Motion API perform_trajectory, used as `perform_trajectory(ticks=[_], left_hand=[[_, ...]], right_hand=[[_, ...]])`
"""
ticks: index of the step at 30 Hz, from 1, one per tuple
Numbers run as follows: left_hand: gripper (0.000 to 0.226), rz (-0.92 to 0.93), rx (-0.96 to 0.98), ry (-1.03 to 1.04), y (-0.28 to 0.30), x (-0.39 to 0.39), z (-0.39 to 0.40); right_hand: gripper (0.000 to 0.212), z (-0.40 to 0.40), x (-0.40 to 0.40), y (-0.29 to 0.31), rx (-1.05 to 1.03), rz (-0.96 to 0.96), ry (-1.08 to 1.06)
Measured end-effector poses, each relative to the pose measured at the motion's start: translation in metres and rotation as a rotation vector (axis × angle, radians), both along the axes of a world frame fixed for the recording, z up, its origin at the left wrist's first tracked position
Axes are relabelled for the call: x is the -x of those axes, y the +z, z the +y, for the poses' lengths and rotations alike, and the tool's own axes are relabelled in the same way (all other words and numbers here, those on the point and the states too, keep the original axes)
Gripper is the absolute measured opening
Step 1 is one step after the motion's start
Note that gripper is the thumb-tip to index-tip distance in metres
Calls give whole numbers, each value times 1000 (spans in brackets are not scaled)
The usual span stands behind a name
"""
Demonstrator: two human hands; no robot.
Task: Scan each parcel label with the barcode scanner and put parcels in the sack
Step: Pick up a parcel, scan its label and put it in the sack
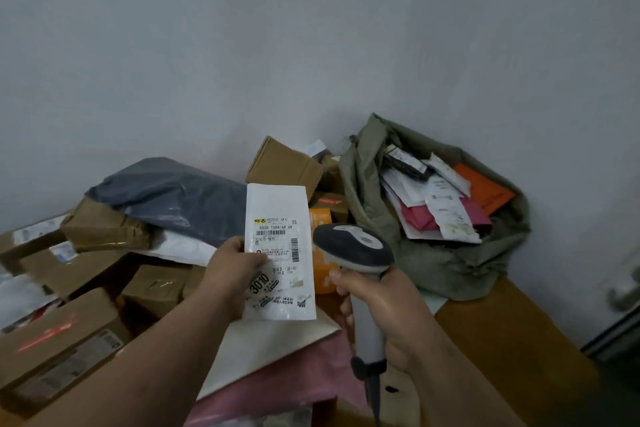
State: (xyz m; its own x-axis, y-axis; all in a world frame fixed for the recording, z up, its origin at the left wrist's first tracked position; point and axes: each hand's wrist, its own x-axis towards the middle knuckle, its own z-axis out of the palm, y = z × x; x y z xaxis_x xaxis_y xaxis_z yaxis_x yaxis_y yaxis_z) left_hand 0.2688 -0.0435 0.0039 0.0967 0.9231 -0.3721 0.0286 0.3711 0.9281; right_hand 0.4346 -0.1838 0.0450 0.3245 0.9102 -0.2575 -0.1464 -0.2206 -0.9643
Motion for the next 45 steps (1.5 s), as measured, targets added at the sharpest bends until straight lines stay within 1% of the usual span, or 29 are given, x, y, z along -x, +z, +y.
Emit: perform_trajectory(ticks=[2,4,8,10,13,15,18,21,23,25,27,28,30,32,34,37,39,42,45], left_hand=[[27,19,-19,-21,0,-25,9],[34,24,-55,-38,1,-53,17],[42,123,-147,-57,0,-119,39],[39,172,-192,-60,-3,-157,50],[22,249,-229,-109,-10,-218,66],[24,273,-214,-129,-13,-259,78],[29,236,-153,-153,-12,-318,100],[29,97,-93,-157,-5,-375,125],[31,27,-86,-163,-1,-408,147],[39,49,-131,-207,0,-436,170],[53,105,-147,-283,-3,-458,191],[60,160,-144,-328,-5,-467,201],[69,333,-151,-399,-13,-482,217],[69,531,-190,-426,-21,-491,229],[69,620,-200,-436,-25,-497,235],[69,597,-189,-485,-23,-500,235],[69,576,-201,-518,-17,-497,231],[62,576,-295,-437,-7,-480,226],[52,554,-354,-380,1,-444,213]], right_hand=[[13,3,-17,-4,8,8,-54],[14,7,-39,-7,22,15,-102],[16,23,-92,-15,22,21,-148],[16,34,-122,-20,16,28,-139],[24,53,-173,-27,59,32,-95],[24,68,-210,-33,118,54,-98],[13,93,-265,-41,179,74,-110],[15,117,-311,-46,200,103,-113],[14,133,-335,-48,205,111,-123],[14,146,-356,-52,212,110,-130],[16,157,-374,-56,221,109,-140],[18,162,-382,-57,232,103,-138],[20,168,-394,-58,263,94,-132],[18,173,-403,-59,273,91,-119],[13,177,-409,-61,259,83,-109],[10,181,-411,-63,248,73,-111],[14,182,-409,-66,245,73,-119],[20,182,-400,-64,251,118,-113],[15,180,-379,-59,229,164,-95]])
